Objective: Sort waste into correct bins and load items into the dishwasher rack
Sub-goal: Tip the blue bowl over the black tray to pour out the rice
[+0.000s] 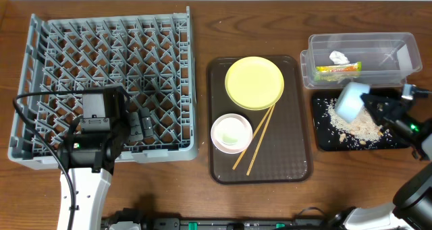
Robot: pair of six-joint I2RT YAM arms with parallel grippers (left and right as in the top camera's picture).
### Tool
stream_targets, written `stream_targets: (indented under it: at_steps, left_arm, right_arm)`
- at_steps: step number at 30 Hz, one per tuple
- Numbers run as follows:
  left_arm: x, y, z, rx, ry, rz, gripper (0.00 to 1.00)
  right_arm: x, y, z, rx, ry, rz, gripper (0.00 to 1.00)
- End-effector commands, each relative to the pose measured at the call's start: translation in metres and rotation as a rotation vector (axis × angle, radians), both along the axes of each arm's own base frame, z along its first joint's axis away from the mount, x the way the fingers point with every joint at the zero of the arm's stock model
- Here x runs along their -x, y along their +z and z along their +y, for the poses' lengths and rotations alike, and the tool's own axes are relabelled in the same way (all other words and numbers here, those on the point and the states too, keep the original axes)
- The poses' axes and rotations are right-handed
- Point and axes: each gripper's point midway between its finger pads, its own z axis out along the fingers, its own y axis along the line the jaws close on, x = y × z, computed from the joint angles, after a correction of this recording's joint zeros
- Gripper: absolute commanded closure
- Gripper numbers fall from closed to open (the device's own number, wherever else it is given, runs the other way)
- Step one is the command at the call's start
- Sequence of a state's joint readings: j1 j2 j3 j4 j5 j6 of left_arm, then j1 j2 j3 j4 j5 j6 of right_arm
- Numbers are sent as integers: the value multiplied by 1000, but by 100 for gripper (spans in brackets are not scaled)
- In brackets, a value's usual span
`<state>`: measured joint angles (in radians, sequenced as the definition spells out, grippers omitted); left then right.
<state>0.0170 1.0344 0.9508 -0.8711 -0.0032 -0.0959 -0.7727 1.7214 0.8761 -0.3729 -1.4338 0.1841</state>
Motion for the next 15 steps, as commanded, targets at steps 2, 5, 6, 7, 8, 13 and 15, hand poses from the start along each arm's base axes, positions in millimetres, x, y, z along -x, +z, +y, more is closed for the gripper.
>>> stream_targets:
  at_steps: [2,5,6,7,8,13,15]
  left_arm:
    - [-4,7,2,-9,-1,-17,2]
    - [-4,7,2,-9,-1,-17,2]
    - [-4,7,2,-9,-1,-18,2]
    - [-4,7,2,-9,-1,-18,2]
    - [-4,7,2,-9,-1,-18,2]
    - [-4,7,2,-9,-1,-18,2]
    - [-4,7,2,-9,-1,-18,2]
  right_arm:
    - [2,9,-12,-46,-27,-5,99]
    - [-2,12,6,-63,31,-10,99]
    - [-3,14,11,-71,49,-20,99]
    - [-3,16,14,-74,61,-32,99]
    - [-3,18,13,-70,63,-48,99]
    - [-2,18,-6,-69,8,-43,99]
    - [-1,18,-6,-68,8,-43,99]
